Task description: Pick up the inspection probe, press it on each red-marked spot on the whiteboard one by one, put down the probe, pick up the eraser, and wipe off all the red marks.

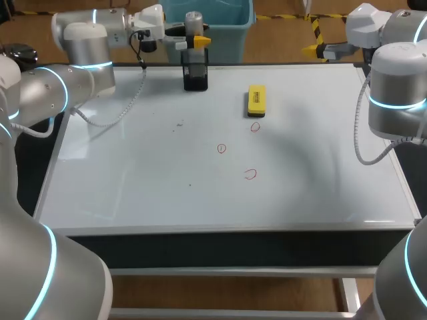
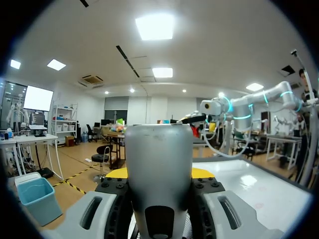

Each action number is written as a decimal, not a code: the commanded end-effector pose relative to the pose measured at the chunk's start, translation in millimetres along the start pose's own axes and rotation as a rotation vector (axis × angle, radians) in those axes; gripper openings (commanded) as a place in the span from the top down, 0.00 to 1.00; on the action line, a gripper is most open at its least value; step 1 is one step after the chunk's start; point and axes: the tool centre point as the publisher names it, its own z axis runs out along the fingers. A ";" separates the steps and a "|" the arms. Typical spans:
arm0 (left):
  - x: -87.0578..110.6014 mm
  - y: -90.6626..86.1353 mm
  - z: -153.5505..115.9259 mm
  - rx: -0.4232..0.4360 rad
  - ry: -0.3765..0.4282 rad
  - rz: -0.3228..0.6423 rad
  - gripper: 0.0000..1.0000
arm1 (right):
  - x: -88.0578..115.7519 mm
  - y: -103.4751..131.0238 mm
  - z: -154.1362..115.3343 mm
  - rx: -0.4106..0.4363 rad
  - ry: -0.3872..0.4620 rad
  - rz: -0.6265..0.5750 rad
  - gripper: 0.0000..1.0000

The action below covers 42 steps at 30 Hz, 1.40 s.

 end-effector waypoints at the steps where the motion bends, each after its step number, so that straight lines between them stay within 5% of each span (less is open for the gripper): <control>1: 12.2 -19.0 -1.7 -0.029 -0.015 0.005 1.00 | -0.3 0.0 0.1 0.001 0.001 0.000 0.00; 31: 47.4 -102.5 -15.1 -0.032 -0.005 0.041 1.00 | -0.3 0.0 0.1 0.001 0.001 0.000 0.00; 42: 81.2 -95.9 -50.1 -0.053 -0.061 0.031 1.00 | -0.3 0.0 0.1 0.001 0.001 0.000 0.00</control>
